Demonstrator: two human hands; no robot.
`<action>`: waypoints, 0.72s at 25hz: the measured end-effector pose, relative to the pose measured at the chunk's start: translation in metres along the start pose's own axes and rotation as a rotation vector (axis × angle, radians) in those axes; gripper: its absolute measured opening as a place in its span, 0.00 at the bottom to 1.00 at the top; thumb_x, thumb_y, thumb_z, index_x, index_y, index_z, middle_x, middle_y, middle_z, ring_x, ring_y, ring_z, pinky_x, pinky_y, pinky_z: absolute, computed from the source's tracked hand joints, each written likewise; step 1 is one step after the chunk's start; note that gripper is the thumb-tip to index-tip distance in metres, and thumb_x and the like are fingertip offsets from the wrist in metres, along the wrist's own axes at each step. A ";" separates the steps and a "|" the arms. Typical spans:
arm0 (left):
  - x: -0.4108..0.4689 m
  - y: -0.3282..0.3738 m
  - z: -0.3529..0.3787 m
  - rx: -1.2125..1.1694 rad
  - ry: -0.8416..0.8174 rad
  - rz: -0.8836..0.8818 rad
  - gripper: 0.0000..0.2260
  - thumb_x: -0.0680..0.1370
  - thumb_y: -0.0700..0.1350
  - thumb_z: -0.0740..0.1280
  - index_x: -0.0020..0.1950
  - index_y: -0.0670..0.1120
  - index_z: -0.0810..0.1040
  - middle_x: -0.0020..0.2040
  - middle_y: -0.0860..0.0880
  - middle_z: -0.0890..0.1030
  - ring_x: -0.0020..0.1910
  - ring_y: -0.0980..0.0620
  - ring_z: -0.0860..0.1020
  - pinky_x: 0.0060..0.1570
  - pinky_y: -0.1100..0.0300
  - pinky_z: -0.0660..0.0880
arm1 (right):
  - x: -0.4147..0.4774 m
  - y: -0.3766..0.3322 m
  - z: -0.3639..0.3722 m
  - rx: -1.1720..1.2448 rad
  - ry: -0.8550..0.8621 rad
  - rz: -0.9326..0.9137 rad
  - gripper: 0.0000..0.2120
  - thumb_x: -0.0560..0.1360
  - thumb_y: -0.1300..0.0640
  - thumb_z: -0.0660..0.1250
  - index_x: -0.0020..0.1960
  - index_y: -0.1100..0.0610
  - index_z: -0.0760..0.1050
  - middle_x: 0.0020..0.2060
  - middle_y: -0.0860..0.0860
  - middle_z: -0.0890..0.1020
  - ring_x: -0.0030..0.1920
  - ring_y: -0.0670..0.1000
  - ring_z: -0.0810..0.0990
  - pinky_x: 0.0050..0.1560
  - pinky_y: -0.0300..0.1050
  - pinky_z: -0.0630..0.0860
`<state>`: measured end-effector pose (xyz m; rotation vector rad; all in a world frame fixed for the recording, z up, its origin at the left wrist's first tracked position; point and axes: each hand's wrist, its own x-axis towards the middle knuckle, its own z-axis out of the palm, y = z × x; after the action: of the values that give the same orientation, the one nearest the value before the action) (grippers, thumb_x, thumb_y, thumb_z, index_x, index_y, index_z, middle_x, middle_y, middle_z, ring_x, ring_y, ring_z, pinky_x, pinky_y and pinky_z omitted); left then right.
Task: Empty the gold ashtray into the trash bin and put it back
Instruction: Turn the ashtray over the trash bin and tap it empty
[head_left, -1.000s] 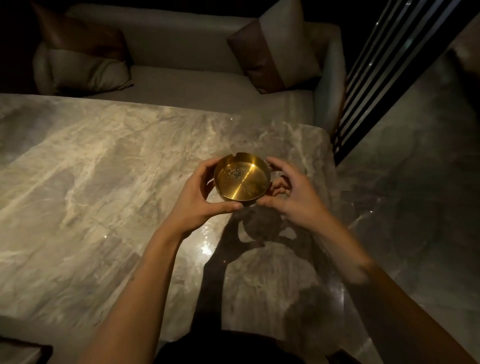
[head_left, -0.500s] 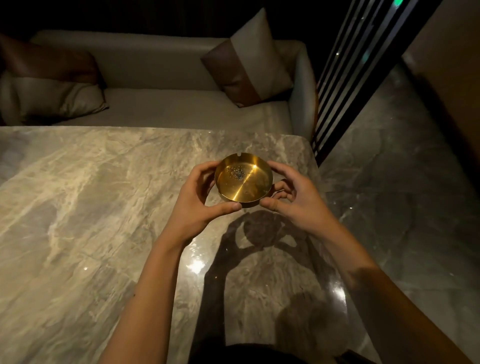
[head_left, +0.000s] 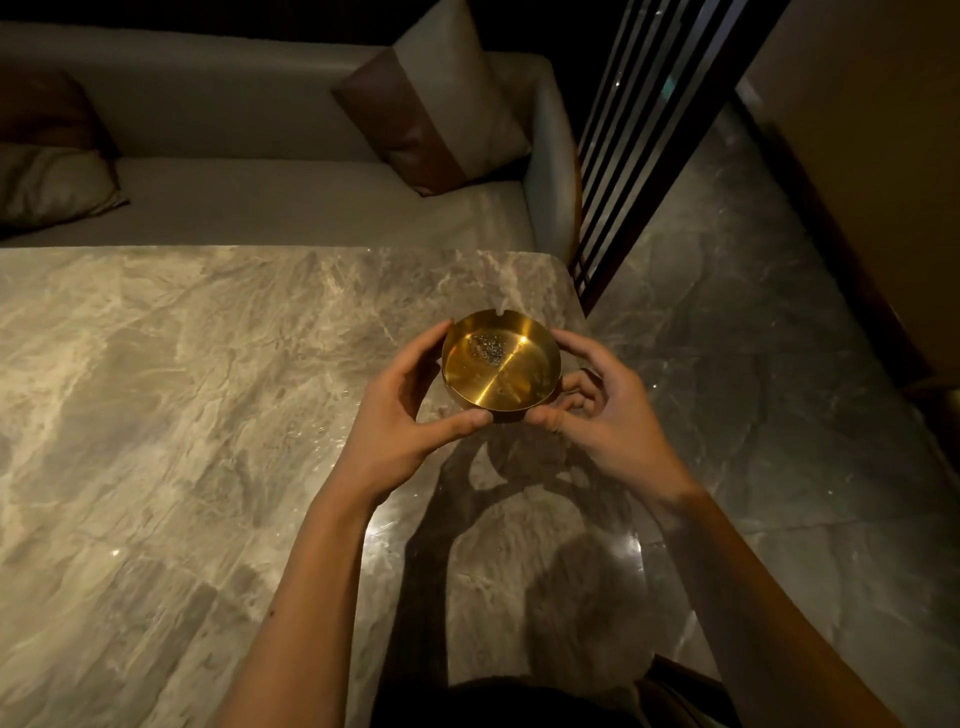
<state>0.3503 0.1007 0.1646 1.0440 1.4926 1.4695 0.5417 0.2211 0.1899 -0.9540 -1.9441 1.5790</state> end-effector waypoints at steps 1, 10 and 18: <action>0.005 -0.001 0.008 0.010 -0.002 -0.008 0.41 0.64 0.45 0.81 0.75 0.52 0.68 0.71 0.56 0.75 0.72 0.59 0.72 0.70 0.63 0.68 | 0.002 0.004 -0.009 -0.009 0.007 0.003 0.35 0.61 0.52 0.80 0.65 0.40 0.70 0.54 0.52 0.80 0.50 0.49 0.81 0.50 0.43 0.80; 0.067 -0.033 0.149 0.023 0.074 -0.127 0.39 0.65 0.43 0.80 0.73 0.53 0.68 0.69 0.57 0.77 0.71 0.58 0.73 0.70 0.63 0.69 | 0.041 0.081 -0.148 -0.021 -0.120 0.030 0.42 0.59 0.46 0.77 0.70 0.48 0.68 0.66 0.46 0.75 0.66 0.39 0.72 0.63 0.40 0.71; 0.117 -0.071 0.290 -0.002 0.116 -0.365 0.39 0.65 0.44 0.80 0.73 0.50 0.69 0.67 0.54 0.78 0.69 0.58 0.75 0.70 0.57 0.70 | 0.047 0.171 -0.276 0.017 -0.152 0.196 0.42 0.61 0.44 0.76 0.72 0.52 0.67 0.68 0.49 0.74 0.69 0.47 0.71 0.69 0.55 0.70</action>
<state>0.5769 0.3146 0.0880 0.6486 1.6605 1.2863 0.7483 0.4539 0.0861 -1.0729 -1.9855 1.8221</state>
